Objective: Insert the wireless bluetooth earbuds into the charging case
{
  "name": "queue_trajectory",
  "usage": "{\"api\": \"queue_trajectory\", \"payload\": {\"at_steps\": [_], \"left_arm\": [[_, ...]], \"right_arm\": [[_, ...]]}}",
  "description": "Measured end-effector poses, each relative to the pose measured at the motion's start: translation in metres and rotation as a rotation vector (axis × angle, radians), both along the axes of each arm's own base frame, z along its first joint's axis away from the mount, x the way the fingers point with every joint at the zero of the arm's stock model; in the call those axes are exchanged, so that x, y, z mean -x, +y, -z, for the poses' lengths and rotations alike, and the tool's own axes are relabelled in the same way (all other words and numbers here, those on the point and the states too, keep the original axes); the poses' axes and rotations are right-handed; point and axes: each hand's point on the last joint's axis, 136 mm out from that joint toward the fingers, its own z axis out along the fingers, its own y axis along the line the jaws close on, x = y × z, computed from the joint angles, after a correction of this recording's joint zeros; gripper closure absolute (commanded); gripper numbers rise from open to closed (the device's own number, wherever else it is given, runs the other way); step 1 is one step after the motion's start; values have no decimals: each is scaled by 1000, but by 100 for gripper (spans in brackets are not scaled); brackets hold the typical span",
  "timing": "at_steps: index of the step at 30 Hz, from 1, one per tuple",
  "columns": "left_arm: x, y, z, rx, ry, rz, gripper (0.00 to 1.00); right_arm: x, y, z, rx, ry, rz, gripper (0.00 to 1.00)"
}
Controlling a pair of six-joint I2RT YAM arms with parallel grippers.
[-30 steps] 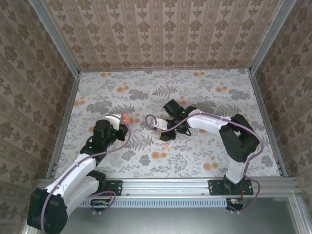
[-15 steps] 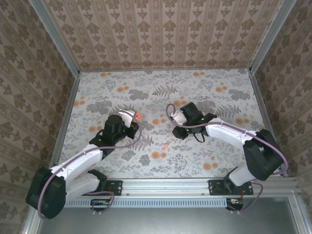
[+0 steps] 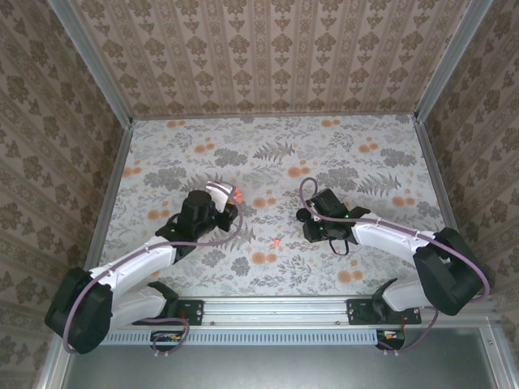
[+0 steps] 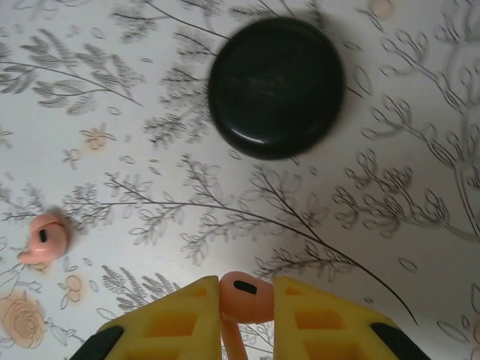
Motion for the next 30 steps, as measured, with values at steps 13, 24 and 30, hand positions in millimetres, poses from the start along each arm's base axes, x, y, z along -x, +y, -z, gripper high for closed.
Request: {"api": "queue_trajectory", "payload": {"at_steps": [13,24,30], "left_arm": [[-1,-2,-3,6,-14,1,84],[-1,-2,-3,1,-18,-6,84],[-1,-1,-2,-3,-14,-6,84]], "right_arm": [[4,-13,13,-11,61,211,77],[6,-16,21,-5,107,271,56],[3,-21,-4,4,129,296,55]]}}
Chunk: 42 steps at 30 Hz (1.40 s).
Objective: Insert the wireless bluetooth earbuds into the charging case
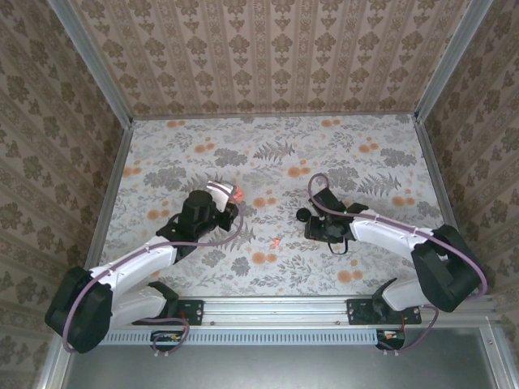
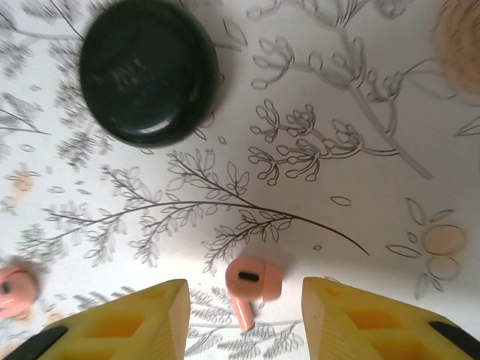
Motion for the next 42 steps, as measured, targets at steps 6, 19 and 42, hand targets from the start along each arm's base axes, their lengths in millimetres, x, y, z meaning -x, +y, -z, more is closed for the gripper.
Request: {"api": "queue_trajectory", "payload": {"at_steps": [6,19,42], "left_arm": [[1,-1,-2,3,-5,5,84],[2,-3,-6,6,-15,6,84],[2,-3,-6,3,-17,5,84]], "right_arm": [[-16,-23,-46,-53,17,90,56],[-6,-20,-26,-55,267,39,50],[3,4,24,-106,448,-22,59]]}}
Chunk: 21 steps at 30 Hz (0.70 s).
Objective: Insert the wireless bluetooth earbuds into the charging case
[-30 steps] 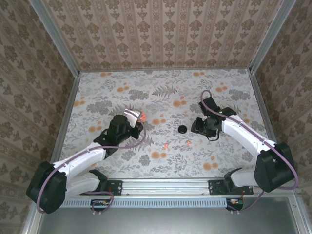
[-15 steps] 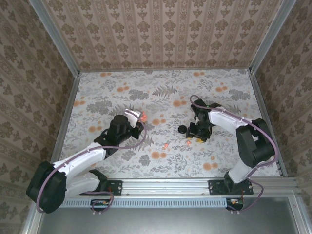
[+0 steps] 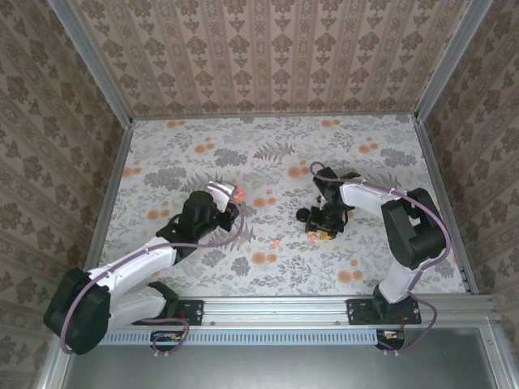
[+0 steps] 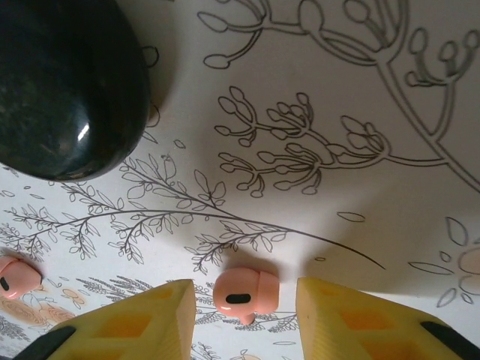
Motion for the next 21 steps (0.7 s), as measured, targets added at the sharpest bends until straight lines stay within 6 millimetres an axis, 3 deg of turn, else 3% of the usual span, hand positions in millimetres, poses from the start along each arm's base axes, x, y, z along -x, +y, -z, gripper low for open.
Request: {"api": "queue_trajectory", "payload": {"at_steps": [10,17,21], "left_arm": [[1,2,5,-16,15,-6,84],[2,3,7,-22,22,-6,84],[3,1,6,-17,19,3,84]], "right_arm": [[2,2,5,-1,15,-5,64],[2,0,5,10,23,-7,75],[1,0,5,11,19,-10,76]]}}
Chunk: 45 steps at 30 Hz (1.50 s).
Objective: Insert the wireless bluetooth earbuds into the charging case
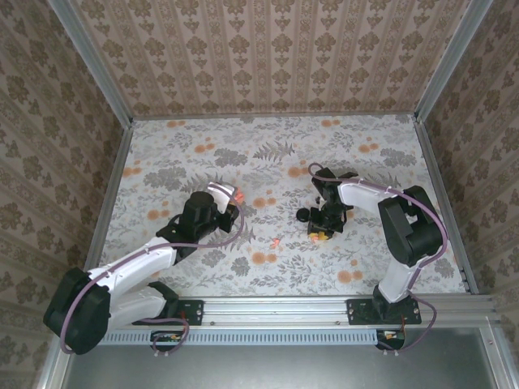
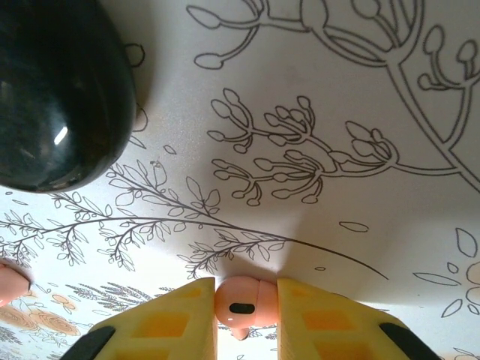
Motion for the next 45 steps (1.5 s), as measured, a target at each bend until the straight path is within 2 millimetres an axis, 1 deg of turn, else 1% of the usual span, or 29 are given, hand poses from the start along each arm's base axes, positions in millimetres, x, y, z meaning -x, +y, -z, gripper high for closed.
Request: {"api": "queue_trajectory", "payload": {"at_steps": [2,5,10,12,15,20,26,33,35,38,42,45], "left_arm": [[1,-3,-2,9,-7,16,84],[1,-9,-3,23,-21,47,84],[3,-23,11,42,-1,117,84],[6,-31,19,53,13,153,83],[13,-44,24,72,16,229,83],[26,-69,17,126,-30,380,83],[34,-86,13,182,-67,495,83],[42,-96,13,218,-75,570,83],[43,-97,13,221,-76,581,83],[44,-100,11,228,-82,595,83],[41,-104,4,245,-106,601,83],[39,-106,0,267,-125,600,83]], "right_arm": [[-1,0,-1,-1,-5,0,77],[-9,2,-2,-12,-62,-1,77],[-20,5,-14,-60,-203,5,77],[-26,8,-24,-97,-290,8,78],[-33,12,-42,-152,-420,5,77],[-45,21,-74,-252,-647,-19,76],[-56,33,-112,-356,-869,-44,77],[-54,53,-158,-468,-1063,-108,77],[-50,60,-170,-495,-1108,-130,77],[-43,72,-184,-527,-1160,-174,76],[-33,90,-191,-557,-1187,-222,77],[-29,100,-191,-565,-1197,-241,76]]}}
